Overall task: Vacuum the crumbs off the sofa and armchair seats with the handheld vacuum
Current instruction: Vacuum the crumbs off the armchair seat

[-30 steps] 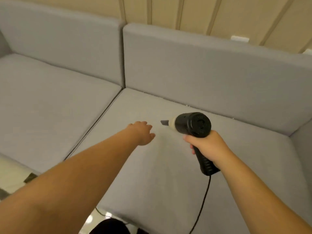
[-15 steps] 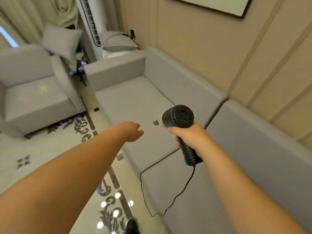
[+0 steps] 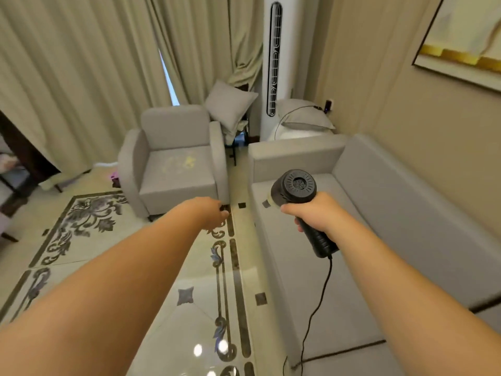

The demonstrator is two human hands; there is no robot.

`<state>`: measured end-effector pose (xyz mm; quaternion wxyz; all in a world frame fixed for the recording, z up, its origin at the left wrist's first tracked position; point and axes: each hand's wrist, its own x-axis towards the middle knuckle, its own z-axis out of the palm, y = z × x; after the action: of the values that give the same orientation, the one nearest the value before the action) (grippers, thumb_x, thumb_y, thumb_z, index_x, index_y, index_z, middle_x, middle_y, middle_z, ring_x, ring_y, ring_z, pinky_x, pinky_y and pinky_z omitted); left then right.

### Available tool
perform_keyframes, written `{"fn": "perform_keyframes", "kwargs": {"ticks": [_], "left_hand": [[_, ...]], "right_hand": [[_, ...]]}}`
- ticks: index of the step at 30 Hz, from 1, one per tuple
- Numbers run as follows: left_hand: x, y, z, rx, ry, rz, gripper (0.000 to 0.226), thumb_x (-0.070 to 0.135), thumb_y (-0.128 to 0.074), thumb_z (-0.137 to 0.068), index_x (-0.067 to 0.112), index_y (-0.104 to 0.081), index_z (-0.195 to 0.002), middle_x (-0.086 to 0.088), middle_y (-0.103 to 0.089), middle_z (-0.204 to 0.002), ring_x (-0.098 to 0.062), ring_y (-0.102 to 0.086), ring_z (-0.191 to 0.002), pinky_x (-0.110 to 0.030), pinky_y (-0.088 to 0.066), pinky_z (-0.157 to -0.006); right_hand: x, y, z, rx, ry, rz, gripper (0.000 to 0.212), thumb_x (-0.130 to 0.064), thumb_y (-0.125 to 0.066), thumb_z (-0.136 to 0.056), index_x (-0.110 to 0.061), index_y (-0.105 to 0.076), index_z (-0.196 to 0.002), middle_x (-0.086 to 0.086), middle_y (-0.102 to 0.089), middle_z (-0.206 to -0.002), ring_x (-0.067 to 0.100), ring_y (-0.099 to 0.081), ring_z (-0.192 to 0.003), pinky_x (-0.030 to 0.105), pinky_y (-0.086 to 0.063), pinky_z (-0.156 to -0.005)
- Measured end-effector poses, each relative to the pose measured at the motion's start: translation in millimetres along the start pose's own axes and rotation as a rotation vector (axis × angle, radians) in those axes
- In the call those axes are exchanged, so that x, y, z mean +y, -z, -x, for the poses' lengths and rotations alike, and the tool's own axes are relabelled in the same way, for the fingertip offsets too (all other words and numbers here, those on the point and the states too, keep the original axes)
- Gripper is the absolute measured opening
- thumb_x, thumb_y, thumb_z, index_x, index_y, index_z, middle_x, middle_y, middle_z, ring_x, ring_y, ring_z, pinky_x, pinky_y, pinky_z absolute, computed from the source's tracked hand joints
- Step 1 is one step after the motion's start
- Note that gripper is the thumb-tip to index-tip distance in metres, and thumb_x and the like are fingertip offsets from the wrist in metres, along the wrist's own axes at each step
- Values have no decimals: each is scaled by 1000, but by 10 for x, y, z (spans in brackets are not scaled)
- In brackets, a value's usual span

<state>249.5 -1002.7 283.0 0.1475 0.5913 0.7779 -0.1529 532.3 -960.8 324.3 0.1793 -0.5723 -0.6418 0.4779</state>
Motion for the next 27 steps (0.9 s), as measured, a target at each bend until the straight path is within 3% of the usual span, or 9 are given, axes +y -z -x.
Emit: {"fn": "perform_keyframes", "kwargs": {"ticks": [5, 10, 17, 21, 25, 27], "left_hand": [[-338, 224, -504, -6, 35, 18, 59, 55, -31, -108, 18, -47, -150, -12, -53, -147, -35, -51, -131, -47, -44, -108], [-517, 561, -1165, 5, 64, 37, 59, 53, -32, -108, 19, -41, -155, -11, -42, -158, -35, -42, -143, -49, -37, -115], [-909, 1043, -2114, -27, 142, 61, 59, 50, -30, -109, 17, -37, -158, -12, -38, -160, -34, -39, -144, -48, -34, -117], [-1209, 1198, -2703, -39, 141, 72, 60, 52, -28, -109, 18, -36, -159, -11, -38, -160, -33, -39, -144, -48, -34, -117], [-1634, 1284, -3378, -50, 138, 82, 61, 54, -28, -108, 19, -36, -159, -10, -38, -161, -33, -39, -144, -47, -34, -117], [-1904, 1315, -3743, -54, 134, 86, 63, 55, -28, -108, 19, -34, -160, -10, -35, -163, -33, -36, -147, -48, -33, -119]], "right_hand": [[-502, -259, -714, -83, 55, 31, 32, -39, -87, -77, -20, -75, -100, 9, -79, -79, 22, -76, -64, 47, -66, -86], [-912, -344, -1544, -135, 110, 71, 39, -44, -84, -76, -15, -75, -100, 11, -80, -78, 34, -80, -84, 51, -64, -90], [-1588, -455, -2750, -184, 163, 67, 42, -51, -85, -68, -20, -74, -95, 9, -79, -83, 29, -79, -79, 46, -65, -86], [-1907, -653, -3366, -236, 164, 60, 26, -39, -85, -80, -20, -72, -93, 6, -75, -73, 21, -71, -62, 42, -65, -81], [-2200, -979, -4052, -279, 134, 126, 27, -41, -84, -80, -22, -71, -95, 7, -76, -73, 20, -71, -60, 40, -65, -78], [-2372, -1163, -4417, -290, 122, 138, 26, -41, -83, -82, -21, -70, -93, 5, -75, -71, 18, -70, -58, 34, -62, -70]]}}
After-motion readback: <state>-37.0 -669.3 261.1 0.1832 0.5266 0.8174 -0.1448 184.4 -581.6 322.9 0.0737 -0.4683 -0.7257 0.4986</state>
